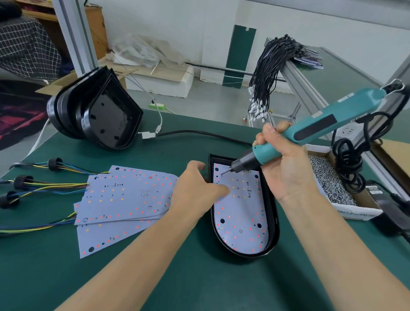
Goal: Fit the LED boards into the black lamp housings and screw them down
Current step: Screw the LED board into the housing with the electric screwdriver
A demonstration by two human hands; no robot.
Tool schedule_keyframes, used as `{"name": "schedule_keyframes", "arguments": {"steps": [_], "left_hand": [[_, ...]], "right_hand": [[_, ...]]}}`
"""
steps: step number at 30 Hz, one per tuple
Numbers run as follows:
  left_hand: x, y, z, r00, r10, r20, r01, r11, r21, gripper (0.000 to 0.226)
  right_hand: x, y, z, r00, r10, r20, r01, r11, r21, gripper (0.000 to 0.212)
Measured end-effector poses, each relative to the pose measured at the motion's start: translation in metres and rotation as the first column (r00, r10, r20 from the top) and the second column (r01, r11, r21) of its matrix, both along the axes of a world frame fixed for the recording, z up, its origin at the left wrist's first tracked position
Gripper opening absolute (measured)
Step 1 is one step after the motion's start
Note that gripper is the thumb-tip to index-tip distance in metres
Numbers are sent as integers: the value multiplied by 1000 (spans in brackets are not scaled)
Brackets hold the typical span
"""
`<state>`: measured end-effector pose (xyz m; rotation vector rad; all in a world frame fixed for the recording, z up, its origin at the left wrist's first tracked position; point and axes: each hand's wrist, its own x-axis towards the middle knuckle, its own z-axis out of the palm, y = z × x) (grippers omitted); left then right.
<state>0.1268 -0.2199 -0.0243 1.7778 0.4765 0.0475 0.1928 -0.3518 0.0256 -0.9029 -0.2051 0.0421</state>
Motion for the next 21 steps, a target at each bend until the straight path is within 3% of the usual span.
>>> {"name": "schedule_keyframes", "arguments": {"steps": [3, 8, 15, 19, 21], "left_hand": [[1, -2, 3, 999, 28, 20, -28, 999, -34, 72], [-1, -8, 10, 999, 6, 46, -6, 1000, -11, 42], [2, -9, 12, 998, 10, 55, -10, 1000, 10, 43], [2, -10, 14, 998, 18, 53, -17, 1000, -12, 41], [2, -10, 13, 999, 21, 45, -20, 999, -25, 40]], "right_hand": [[0, 0, 0, 999, 31, 12, -32, 999, 4, 26], [2, 3, -5, 997, 57, 47, -54, 997, -57, 28], [8, 6, 2, 977, 181, 110, -154, 964, -214, 27], [10, 9, 18, 939, 339, 55, -310, 906, -287, 60], [12, 10, 20, 941, 336, 40, -308, 899, -310, 51]]}}
